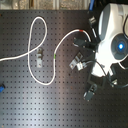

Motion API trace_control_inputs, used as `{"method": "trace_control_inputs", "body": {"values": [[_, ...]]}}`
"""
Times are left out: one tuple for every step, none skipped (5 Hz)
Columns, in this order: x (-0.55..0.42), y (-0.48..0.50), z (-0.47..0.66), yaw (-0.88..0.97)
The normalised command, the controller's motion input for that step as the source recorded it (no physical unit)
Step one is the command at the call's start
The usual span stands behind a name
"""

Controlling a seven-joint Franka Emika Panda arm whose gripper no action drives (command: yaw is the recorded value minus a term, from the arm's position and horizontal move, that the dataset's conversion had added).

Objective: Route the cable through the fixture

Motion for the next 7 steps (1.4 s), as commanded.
{"method": "trace_control_inputs", "body": {"values": [[0.212,-0.231,-0.75,-0.18],[0.233,-0.249,-0.75,-0.21],[0.02,-0.001,-0.2,-0.12],[-0.071,0.147,0.43,-0.32],[0.005,0.292,0.25,0.23],[-0.007,0.202,0.18,0.39],[0.006,0.194,0.12,0.39]]}}
